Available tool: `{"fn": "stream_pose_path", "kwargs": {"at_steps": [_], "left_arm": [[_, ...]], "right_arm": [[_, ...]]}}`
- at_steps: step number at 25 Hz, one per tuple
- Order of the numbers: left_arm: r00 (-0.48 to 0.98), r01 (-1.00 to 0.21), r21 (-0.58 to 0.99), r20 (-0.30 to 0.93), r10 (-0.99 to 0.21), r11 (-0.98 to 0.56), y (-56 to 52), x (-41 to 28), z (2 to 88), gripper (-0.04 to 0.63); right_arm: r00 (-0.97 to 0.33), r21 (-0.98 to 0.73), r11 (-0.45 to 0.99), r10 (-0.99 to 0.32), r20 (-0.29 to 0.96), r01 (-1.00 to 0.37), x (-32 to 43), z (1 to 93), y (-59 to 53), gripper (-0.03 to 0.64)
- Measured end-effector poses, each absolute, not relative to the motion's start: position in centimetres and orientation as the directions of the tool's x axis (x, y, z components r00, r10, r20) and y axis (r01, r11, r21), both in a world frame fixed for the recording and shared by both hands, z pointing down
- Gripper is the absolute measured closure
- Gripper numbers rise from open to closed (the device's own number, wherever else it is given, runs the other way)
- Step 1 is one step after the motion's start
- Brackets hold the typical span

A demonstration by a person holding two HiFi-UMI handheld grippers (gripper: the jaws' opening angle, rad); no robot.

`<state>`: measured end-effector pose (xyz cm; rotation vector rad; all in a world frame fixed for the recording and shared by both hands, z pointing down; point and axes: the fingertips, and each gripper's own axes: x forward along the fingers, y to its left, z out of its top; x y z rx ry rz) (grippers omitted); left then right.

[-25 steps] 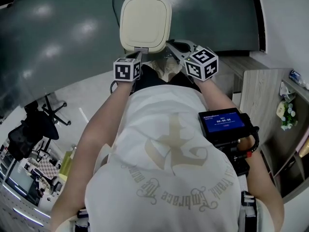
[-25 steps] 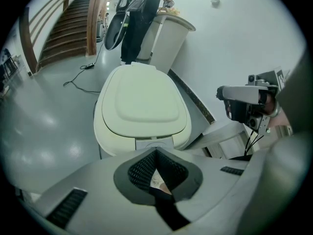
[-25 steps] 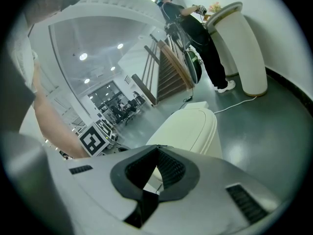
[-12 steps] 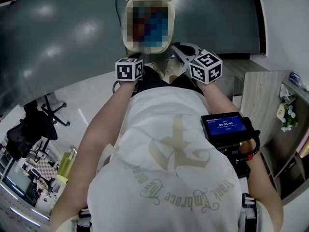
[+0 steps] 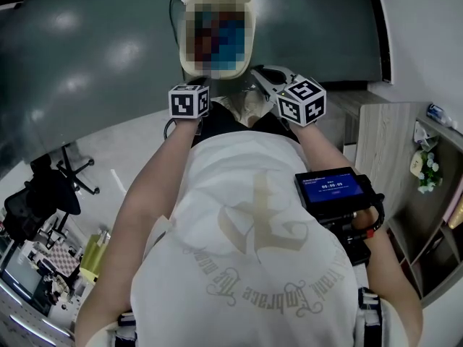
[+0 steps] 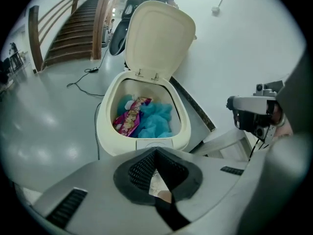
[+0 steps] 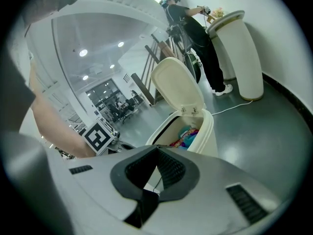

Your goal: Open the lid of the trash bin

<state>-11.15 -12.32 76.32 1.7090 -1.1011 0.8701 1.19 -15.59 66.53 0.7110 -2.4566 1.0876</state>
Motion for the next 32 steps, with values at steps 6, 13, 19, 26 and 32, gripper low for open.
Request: {"fn": "stream_pose_path", "kwargs": {"at_steps": [6,13,19,26,32], "left_arm": [[0.377,-0.926,0.341,0.835,-0.4,-0.163,-9.4,-12.2,71.6,0.584],[0.385,-0.922,0.356,0.791,-0.475,-0.154,-8.1,-12.6,69.7,0.584],[0.381,-0.919,0.363,0.722,-0.578,-0.152,-7.9,-13.1,66.3,0.584],[0.35,-0.931,0.32,0.649,-0.675,-0.175,-6.6,-13.0,61.3,0.584],[0.341,-0.932,0.312,0.575,-0.744,-0.186,-7.6,-11.2,57.9,0.584]], "right_arm": [[-0.816,-0.543,0.62,-0.326,0.477,-0.566,0.6,62.0,-12.2,0.612],[-0.822,-0.533,0.639,-0.318,0.473,-0.554,0.2,62.0,-11.8,0.612],[-0.845,-0.512,0.688,-0.302,0.443,-0.514,-1.3,60.1,-12.3,0.612],[-0.892,-0.485,0.76,-0.283,0.352,-0.433,-2.0,56.0,-12.1,0.612],[-0.916,-0.426,0.823,-0.26,0.304,-0.375,-0.3,53.9,-12.6,0.612]]}}
